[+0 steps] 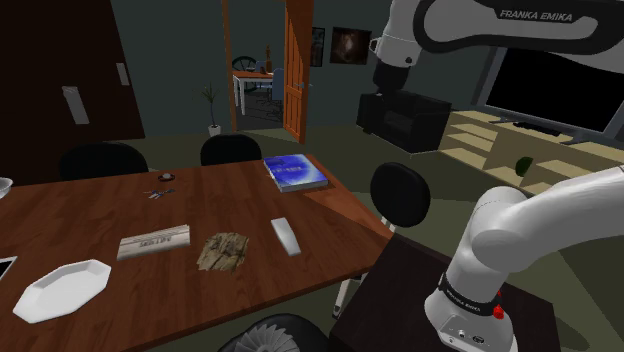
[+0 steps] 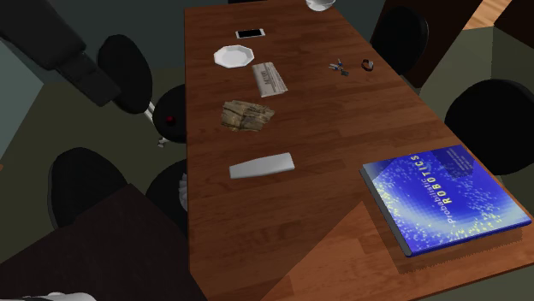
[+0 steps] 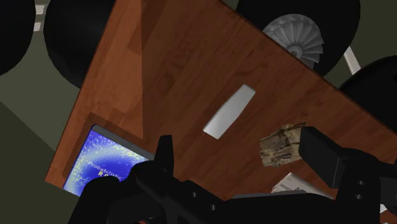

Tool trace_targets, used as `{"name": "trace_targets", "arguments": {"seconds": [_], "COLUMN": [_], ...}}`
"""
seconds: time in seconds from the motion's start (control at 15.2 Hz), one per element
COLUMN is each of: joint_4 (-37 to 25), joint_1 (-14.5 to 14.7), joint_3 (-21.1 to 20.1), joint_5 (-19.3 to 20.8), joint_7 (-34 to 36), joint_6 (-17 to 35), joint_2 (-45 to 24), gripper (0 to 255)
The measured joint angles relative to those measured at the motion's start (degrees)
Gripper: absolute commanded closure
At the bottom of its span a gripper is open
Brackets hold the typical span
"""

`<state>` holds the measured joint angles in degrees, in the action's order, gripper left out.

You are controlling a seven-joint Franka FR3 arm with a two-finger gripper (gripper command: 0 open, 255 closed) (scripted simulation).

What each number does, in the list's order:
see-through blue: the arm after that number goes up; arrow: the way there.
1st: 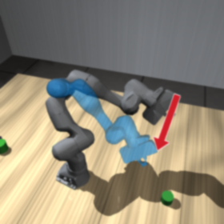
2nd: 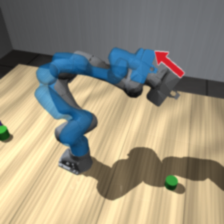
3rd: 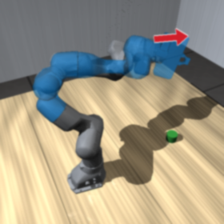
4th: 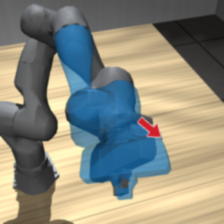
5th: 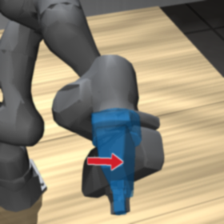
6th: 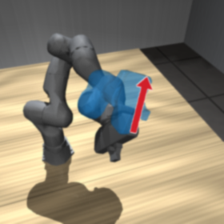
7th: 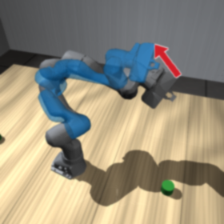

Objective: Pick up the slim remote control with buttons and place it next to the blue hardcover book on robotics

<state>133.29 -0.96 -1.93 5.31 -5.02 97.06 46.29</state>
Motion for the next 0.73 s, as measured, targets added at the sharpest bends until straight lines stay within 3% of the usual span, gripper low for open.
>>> {"name": "trace_targets", "arguments": {"seconds": [0.13,0.73], "joint_4": [0.54,6.89], "joint_1": [-0.04,-1.84], "joint_3": [-0.3,-2.8], "joint_5": [-0.21,-2.02], "joint_7": [0.66,9.73], "joint_6": [0.7,15.12], "joint_2": [-0.34,-10.85], "gripper": [0,0]}}
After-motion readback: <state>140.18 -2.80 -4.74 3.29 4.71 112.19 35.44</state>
